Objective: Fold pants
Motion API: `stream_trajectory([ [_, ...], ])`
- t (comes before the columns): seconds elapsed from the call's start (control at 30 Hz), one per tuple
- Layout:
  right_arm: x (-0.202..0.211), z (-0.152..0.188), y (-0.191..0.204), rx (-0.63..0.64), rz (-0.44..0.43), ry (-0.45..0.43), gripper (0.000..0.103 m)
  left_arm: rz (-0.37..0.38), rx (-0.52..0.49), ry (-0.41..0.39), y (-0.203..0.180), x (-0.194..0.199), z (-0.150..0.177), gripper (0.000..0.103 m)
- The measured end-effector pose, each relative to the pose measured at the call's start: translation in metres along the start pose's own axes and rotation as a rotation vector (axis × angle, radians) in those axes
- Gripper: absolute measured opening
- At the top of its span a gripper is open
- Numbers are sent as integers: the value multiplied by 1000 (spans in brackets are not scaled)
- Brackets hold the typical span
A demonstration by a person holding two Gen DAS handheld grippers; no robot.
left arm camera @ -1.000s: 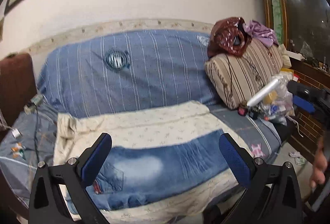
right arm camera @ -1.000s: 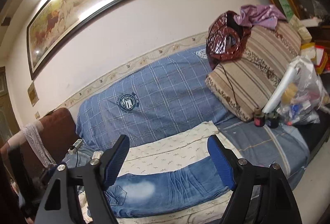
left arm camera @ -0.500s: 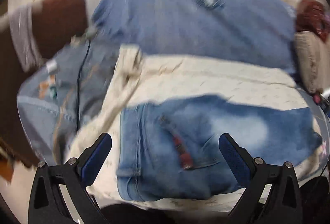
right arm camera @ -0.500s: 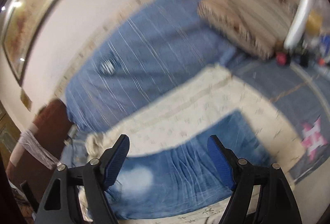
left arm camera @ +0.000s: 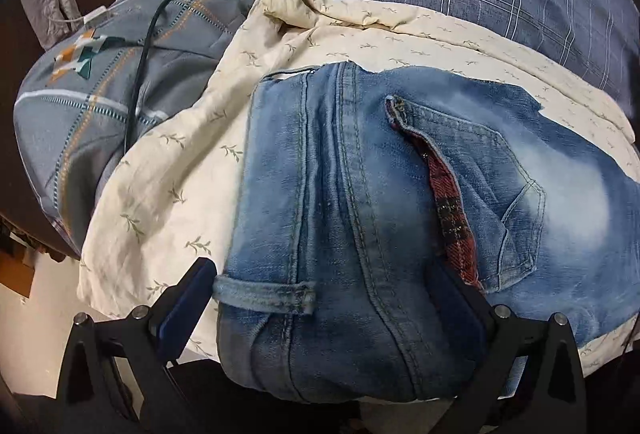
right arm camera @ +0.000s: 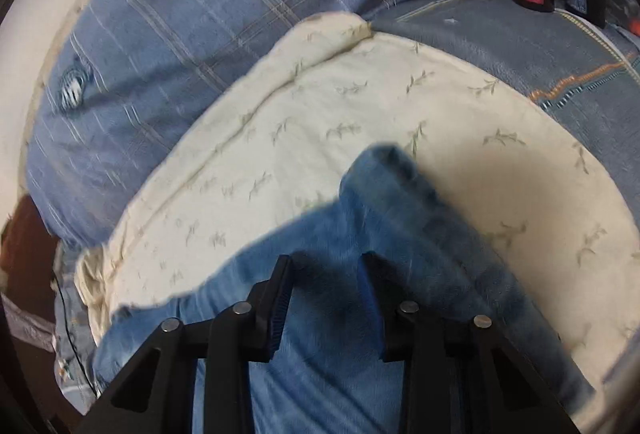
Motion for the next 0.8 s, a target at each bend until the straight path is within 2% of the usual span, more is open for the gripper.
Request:
stream_trajectory([
  [0.07,3,-1,2,18,-1,-20,37,-32,8,1,2,7,2,103],
  [0.17,14,2,10,56,-13,-55,39,-30,-41,-52,-9,26,-2,103],
  [0.3,44,14,45,160,-127,-98,39,51,-55,-124,-32,50,-9,103],
  [0.37,52,36,62,210,-193,-70,39,69,-80,-121,-46,50,-10,103],
  [0.47,56,76,83,292,-233,11,39,61,-118,-76,-59,28,-6,103],
  [0.57,57,113,92,360,-246,89,39,23,-117,44,-60,-2,9,103],
  [0.67,48,133,91,399,-225,143,39,1,-151,40,-66,-9,12,103],
  [0.8,26,150,76,423,-139,234,38,-2,-113,12,-66,-12,15,103],
])
Point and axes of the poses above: each gripper's, at about its wrist camera, not at the fingertips, and x roughly against the way its jaws point, y to its left, z to its underside, the point moved 10 cm from there along -x, roughly the way its jaws point
